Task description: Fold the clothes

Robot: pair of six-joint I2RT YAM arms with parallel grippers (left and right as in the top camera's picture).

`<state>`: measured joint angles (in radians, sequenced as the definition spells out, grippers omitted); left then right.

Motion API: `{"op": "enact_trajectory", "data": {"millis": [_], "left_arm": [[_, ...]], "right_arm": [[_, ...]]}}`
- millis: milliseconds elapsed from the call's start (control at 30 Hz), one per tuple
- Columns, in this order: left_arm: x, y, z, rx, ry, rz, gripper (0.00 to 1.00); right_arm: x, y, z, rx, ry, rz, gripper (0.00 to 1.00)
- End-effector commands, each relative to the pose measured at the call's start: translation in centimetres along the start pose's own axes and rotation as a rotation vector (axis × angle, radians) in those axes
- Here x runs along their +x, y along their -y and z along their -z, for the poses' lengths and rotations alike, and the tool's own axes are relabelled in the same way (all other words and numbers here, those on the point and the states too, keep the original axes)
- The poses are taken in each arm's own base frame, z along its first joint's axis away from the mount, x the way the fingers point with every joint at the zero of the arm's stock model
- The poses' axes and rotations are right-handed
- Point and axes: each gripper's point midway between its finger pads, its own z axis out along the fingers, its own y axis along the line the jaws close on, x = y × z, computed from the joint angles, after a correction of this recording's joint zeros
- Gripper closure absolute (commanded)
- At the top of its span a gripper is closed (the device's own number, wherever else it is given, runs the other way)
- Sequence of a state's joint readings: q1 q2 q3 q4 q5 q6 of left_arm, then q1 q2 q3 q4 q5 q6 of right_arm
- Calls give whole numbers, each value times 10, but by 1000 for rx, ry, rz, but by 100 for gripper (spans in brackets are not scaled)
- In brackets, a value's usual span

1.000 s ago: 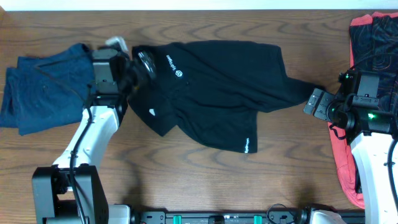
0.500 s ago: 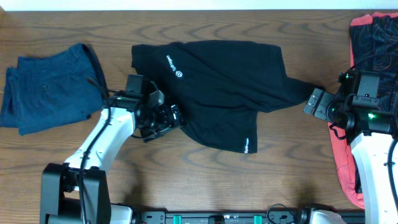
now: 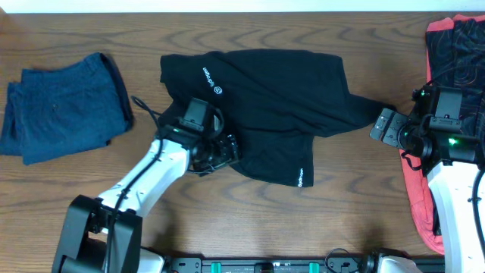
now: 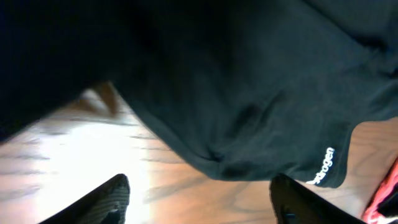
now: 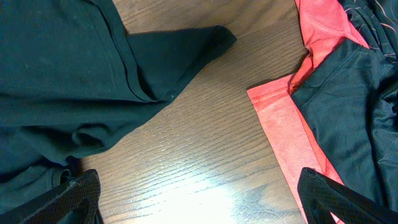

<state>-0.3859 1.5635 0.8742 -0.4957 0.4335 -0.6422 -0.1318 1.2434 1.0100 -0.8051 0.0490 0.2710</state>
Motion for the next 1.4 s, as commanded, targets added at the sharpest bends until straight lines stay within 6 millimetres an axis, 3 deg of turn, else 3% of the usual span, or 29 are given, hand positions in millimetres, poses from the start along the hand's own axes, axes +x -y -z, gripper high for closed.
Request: {"op": "enact_trajectory", "data": {"millis": [0,167,433,700,800,933,1300,1367], "left_arm": [[6,8,-11,-9,6,34,30],[21,21,-29,-11,-25,43,32],[49,17,-68,-86,-108,136,33],[57,31,-82,-69,-98,166,35],[54,27,-84,-98,-60,165,37],[44,20,-83,-133,4,161,47],[15,6,-80,-205,181,214,48],[12,5,-80,-210,199,212,56]], "right_arm": [[-3,2,4,6,13,-7,1],[-1,3,4,9,2,-6,1],[1,4,4,12,-5,-5,1],[1,4,4,11,-5,7,1],[2,4,4,12,-6,7,1],[2,4,4,12,-8,9,1],[2,4,4,12,-10,11,1],[2,4,4,12,-10,11,1]]}}
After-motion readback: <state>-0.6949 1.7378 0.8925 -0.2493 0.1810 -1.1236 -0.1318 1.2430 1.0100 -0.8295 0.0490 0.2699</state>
